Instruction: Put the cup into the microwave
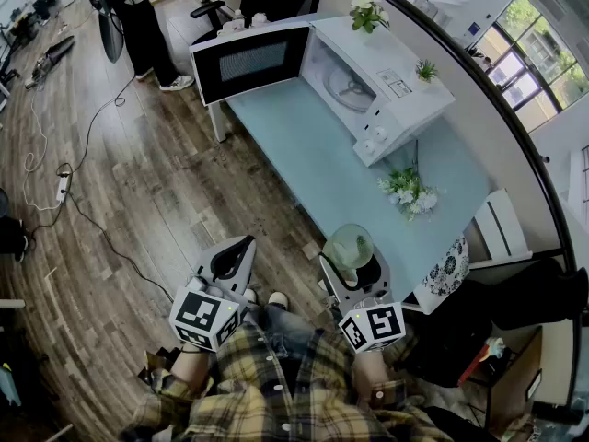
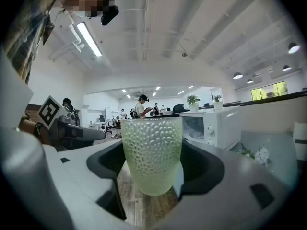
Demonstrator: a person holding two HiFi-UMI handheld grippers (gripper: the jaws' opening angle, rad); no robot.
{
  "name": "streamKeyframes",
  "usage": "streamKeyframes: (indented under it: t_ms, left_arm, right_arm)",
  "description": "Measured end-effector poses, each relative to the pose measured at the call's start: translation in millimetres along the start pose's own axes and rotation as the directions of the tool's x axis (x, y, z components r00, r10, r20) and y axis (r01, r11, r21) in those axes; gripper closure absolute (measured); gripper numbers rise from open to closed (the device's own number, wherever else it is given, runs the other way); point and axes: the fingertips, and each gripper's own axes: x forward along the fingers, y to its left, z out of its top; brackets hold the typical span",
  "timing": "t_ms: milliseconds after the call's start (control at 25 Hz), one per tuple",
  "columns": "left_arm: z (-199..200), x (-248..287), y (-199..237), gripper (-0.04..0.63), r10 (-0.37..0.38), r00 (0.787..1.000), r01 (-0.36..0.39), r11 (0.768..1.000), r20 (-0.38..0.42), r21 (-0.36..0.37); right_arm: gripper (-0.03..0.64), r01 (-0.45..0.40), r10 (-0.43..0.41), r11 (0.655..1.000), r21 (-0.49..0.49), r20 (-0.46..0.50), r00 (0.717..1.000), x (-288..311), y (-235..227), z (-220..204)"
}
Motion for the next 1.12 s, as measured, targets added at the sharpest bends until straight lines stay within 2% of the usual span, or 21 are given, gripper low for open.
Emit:
streamKeyframes:
  t_ms: [280,680,920,1120]
  left_arm:
    - [0,6,-12,0.604,0.029,1.000,-0.029,1.000,0.008,-0.001]
    - [-9,-5,-20,0.604,0.114,0.993,-0.114,0.993,0.024,-0.011]
    - [-9,-1,-1,0.604,0.137,0.990,-0.136,0.990,0.033,-0.027]
    - [-2,11,34,0.604,0.116,0.993,-0.115,0.993,0.034,-0.026]
  right_arm:
    - [0.258,-0.046,0.046,0.999,0.011,0.008,0.999,-5,-15,-1]
    - [0.258,-0.130,0.130,0.991,0.031,0.012,0.991,-4,-13,-4]
    - [0.258,-0.141,0.141,0.990,0.027,0.004,0.990,16,-12,-3]
    - [0.258,-0.118,0.118,0.993,0.032,0.005,0.993,50,-6,-1]
